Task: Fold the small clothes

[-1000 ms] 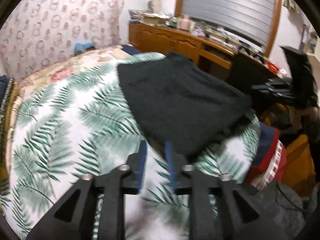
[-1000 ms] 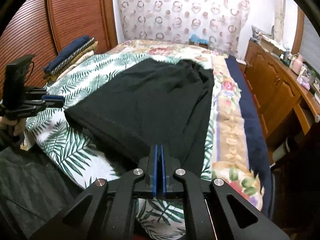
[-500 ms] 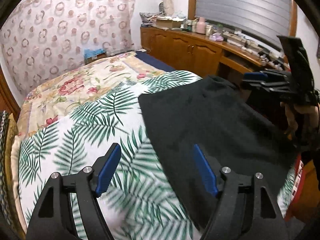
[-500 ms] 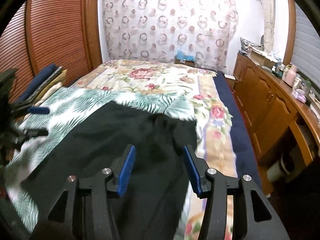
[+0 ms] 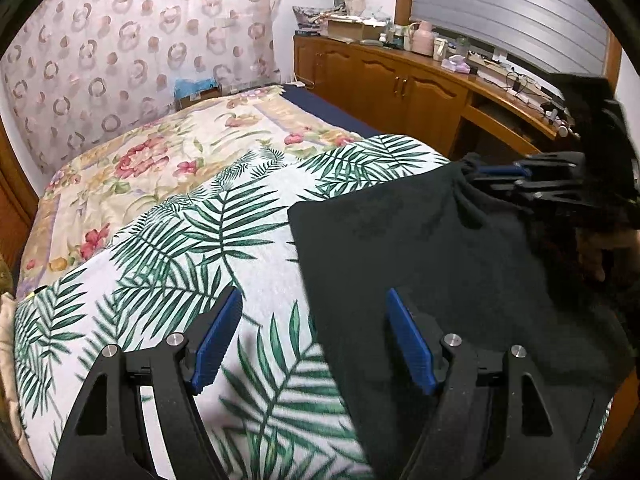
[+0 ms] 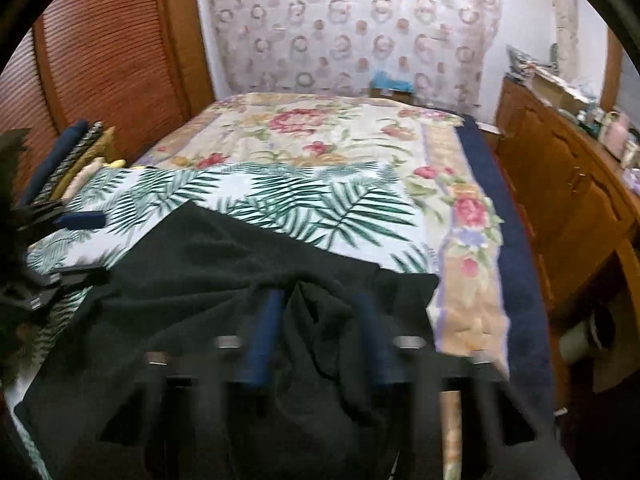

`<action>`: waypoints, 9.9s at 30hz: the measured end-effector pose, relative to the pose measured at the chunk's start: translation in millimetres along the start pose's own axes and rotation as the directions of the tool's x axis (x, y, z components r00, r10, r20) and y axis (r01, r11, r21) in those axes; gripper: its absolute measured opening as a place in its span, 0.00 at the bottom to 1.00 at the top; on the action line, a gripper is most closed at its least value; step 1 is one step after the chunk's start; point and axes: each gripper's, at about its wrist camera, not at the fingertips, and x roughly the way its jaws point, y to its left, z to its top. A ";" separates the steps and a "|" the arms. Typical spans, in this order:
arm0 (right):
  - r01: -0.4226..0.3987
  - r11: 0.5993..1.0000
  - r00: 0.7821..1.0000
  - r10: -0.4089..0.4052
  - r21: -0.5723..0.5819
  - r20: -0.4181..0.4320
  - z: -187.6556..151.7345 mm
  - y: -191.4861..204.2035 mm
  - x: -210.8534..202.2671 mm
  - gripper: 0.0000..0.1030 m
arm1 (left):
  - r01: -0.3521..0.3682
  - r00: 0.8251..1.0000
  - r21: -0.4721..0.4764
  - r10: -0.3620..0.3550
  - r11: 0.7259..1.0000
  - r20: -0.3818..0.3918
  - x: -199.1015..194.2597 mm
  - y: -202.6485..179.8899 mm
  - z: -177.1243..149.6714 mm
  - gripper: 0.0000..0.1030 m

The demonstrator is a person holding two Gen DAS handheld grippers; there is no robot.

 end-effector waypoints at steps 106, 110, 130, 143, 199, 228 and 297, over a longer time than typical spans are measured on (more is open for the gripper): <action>-0.079 0.995 0.989 0.070 -0.063 -0.131 -87.1 26.7 -111.2 0.61 | 0.036 0.999 -0.165 -0.040 0.986 -0.018 -167.7 19.8 -228.0 0.43; -0.098 0.995 0.987 0.093 -0.035 -0.134 -87.8 20.6 -113.5 0.61 | 0.031 0.999 -0.151 -0.035 0.988 -0.020 -169.9 14.4 -230.6 0.43; -0.260 0.964 0.963 0.263 -0.054 0.055 -73.8 23.2 -139.6 0.07 | 0.106 0.981 -0.169 -0.075 0.980 0.180 -191.3 31.6 -151.4 0.12; -0.185 0.976 0.978 0.173 0.111 0.114 52.6 -28.8 -37.4 0.07 | -0.027 0.990 -0.290 0.066 0.957 0.126 -95.0 137.0 -26.2 0.12; -0.308 0.918 0.923 0.352 -0.249 0.155 132.8 48.6 -16.0 0.18 | 0.090 0.956 -0.343 0.015 0.935 0.293 -159.6 160.2 -51.3 0.14; -0.329 0.801 0.908 0.414 -0.500 0.066 301.0 318.7 112.7 0.71 | -0.293 0.832 -0.594 0.506 0.750 0.229 -279.7 257.4 -186.6 0.53; 0.035 0.997 0.883 -0.064 0.070 0.465 -33.5 303.4 -102.6 0.89 | -0.257 0.835 -0.316 0.375 0.913 0.404 -271.3 71.9 -115.1 0.81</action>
